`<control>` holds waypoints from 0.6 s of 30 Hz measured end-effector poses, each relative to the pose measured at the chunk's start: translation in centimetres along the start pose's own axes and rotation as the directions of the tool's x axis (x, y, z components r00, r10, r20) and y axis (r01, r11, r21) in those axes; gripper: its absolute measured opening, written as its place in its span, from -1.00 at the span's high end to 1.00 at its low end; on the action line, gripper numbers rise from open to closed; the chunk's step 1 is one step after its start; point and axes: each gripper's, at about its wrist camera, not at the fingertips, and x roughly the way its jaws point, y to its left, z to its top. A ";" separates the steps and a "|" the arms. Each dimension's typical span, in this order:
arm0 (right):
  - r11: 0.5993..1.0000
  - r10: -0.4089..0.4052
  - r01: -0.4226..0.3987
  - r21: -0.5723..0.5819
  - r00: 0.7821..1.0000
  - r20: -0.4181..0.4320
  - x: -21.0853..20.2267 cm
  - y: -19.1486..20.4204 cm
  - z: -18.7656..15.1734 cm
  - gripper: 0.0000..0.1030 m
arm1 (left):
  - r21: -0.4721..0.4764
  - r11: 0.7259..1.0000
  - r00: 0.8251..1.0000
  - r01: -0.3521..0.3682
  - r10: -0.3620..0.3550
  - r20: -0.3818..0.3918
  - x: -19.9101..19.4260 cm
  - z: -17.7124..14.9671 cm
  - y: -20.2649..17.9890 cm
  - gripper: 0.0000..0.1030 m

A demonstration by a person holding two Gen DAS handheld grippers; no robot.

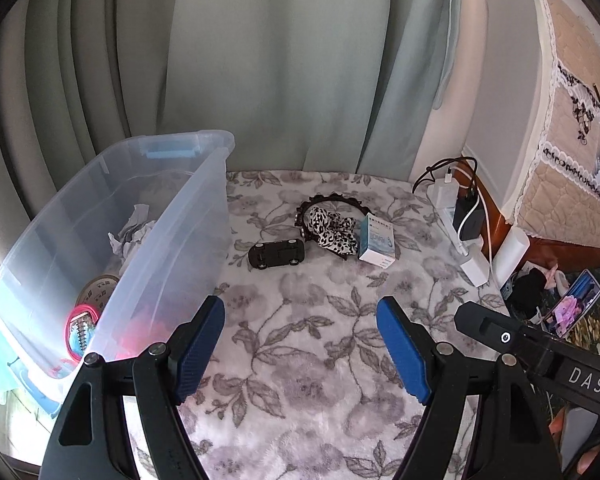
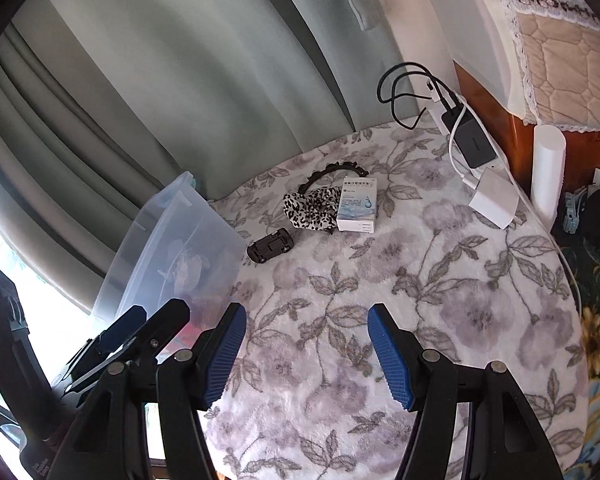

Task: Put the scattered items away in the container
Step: 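Withdraw both tools from the box back toward the remaining items on the bed, then grasp the black toy car with the left tool while the right tool grasps the ear-drops box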

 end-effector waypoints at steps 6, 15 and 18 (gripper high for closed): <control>1.000 -0.009 0.009 0.019 0.999 -0.048 2.6 -1.4 -0.1 -0.30 | -0.009 1.000 0.999 0.001 -0.001 -0.039 3.3 -0.4 0.4 -0.54; 0.999 -0.029 0.032 0.034 0.996 -0.086 6.1 -3.1 0.5 -0.30 | -0.038 0.998 0.999 -0.045 0.045 -0.007 7.9 -0.1 0.7 -0.54; 0.998 -0.033 0.037 0.040 0.995 -0.095 7.1 -3.5 0.8 -0.30 | -0.067 0.996 0.998 -0.060 0.060 -0.004 9.8 0.4 0.8 -0.54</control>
